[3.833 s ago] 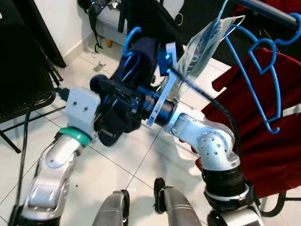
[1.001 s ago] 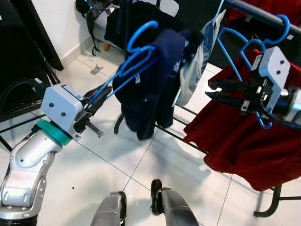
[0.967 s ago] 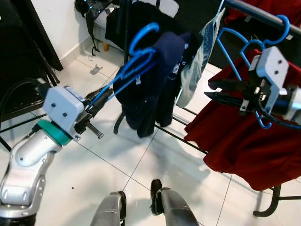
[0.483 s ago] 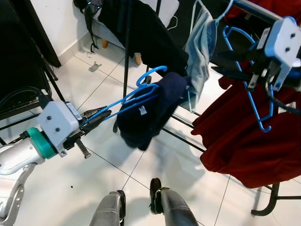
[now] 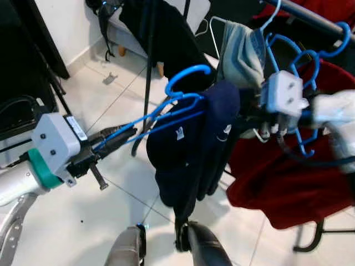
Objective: Hang hanger
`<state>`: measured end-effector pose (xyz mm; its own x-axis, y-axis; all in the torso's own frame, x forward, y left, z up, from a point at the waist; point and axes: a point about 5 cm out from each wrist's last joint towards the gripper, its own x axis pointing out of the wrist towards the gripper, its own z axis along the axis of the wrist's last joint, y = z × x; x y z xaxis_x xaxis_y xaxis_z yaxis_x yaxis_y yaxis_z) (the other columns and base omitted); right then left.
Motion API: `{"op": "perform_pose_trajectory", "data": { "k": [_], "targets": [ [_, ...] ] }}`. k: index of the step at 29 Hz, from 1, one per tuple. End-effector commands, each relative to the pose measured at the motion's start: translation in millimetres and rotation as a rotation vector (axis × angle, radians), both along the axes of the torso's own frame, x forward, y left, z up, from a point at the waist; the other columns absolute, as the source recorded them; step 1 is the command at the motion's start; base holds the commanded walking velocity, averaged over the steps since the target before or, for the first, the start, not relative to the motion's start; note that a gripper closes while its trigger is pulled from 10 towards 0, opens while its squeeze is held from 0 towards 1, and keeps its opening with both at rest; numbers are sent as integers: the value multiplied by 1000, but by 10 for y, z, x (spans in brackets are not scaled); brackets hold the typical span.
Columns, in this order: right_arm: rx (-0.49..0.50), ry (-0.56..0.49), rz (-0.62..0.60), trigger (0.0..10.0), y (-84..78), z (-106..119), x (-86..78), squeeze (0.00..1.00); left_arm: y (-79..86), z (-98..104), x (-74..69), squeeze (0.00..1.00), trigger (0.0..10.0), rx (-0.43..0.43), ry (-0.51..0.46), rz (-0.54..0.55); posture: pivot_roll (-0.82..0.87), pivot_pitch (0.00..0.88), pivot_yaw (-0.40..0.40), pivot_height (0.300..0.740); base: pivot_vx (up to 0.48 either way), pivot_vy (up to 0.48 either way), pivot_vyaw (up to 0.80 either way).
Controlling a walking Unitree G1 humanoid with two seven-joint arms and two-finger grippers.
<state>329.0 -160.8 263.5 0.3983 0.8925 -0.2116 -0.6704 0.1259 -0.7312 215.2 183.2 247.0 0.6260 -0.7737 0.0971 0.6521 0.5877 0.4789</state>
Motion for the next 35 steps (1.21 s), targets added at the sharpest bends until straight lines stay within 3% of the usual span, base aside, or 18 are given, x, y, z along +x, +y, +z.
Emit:
{"op": "perform_pose_trajectory", "data": {
  "k": [1, 10, 14, 16, 21, 22, 29, 31, 35],
  "targets": [
    [-2, -68, 4, 10000, 19, 38, 12, 0, -116, 59, -100, 0, 9020, -19, -26, -89, -47, 188, -81, 740, 0, 0, 0],
    [-38, -268, 37, 10000, 80, 191, -42, 0, -105, 12, -69, 0, 9176, -8, -6, -81, -47, 187, -79, 740, 0, 0, 0],
    [-53, -264, 49, 10000, 68, 181, -69, 0, -98, 8, -44, 0, 9176, -13, -8, -69, -54, 188, -73, 740, 0, 0, 0],
    [-78, -151, 85, 10000, 38, 41, -265, 0, -85, 32, 119, 0, 9333, -45, -56, 6, -77, 191, -57, 740, 0, 0, 0],
    [-79, -88, 99, 10000, 33, -49, -379, 0, -79, 42, 202, 0, 9529, -70, -76, 49, -85, 194, -51, 740, 0, 0, 0],
    [-60, -35, 97, 10000, 25, -121, -478, 1000, -71, 54, 275, 0, 9804, -93, -96, 89, -89, 196, -45, 740, 0, 0, 0],
    [1, 77, 80, 10000, 21, -211, -646, 1000, -38, 71, 371, 0, 10000, -109, -117, 137, -94, 196, -33, 740, 0, 0, 0],
    [-28, 123, 74, 10000, -20, -251, -695, 1000, -26, 73, 386, 0, 10000, -110, -119, 145, -93, 196, -30, 740, 0, 0, 0],
    [-28, 123, 74, 10000, -20, -251, -695, 1000, -26, 73, 386, 0, 10000, -110, -119, 145, -93, 196, -30, 740, 0, 0, 0]
  ]
}}
